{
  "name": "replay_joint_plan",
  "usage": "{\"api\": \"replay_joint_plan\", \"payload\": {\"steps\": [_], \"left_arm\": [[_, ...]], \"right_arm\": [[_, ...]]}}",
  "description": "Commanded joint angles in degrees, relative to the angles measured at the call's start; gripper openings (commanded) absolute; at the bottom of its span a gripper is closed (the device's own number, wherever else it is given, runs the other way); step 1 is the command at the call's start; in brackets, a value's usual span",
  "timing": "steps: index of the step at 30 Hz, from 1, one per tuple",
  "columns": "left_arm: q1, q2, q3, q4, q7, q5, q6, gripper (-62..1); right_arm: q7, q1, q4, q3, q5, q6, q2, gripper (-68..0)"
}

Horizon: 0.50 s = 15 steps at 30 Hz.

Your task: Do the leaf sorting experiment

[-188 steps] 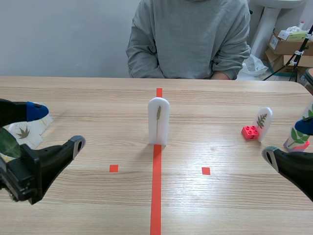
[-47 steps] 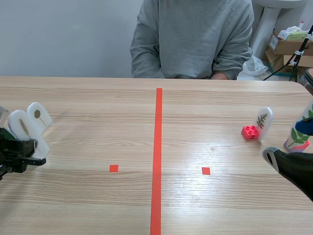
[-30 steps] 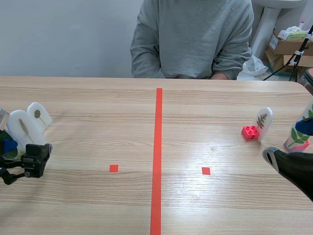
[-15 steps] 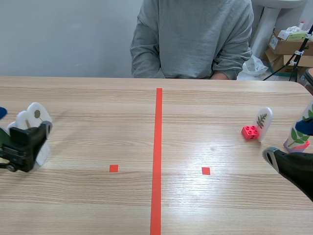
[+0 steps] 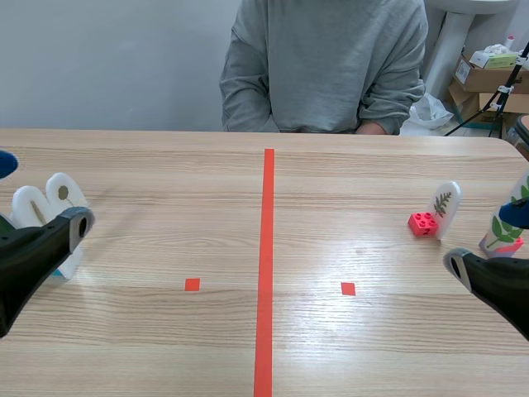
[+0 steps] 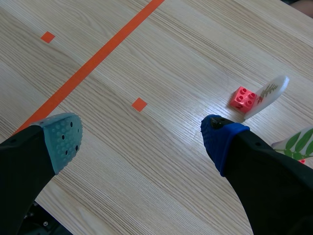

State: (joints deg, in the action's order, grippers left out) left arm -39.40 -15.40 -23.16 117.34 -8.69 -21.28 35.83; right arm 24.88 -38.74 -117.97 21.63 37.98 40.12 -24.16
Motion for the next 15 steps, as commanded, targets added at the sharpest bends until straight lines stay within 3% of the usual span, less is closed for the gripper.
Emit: {"api": "replay_joint_plan", "payload": {"steps": [1, 5, 15], "left_arm": [[0.0, 0.1, 0.3, 0.9, -0.7, -2.4, 1.4, -2.2], [-0.8, 0.1, 0.3, 1.6, -1.9, -6.3, 4.0, -2.6], [-0.9, 0.1, 0.3, 1.5, -1.9, -5.4, 4.0, -2.8]], "right_arm": [[-0.7, 0.7, 0.1, -0.3, 0.6, 0.0, -0.6, -18.0], [-0.7, 0.7, 0.1, -0.3, 0.6, 0.0, -0.6, -18.0], [-0.7, 0.7, 0.1, -0.3, 0.6, 0.0, -0.6, -18.0]]}}
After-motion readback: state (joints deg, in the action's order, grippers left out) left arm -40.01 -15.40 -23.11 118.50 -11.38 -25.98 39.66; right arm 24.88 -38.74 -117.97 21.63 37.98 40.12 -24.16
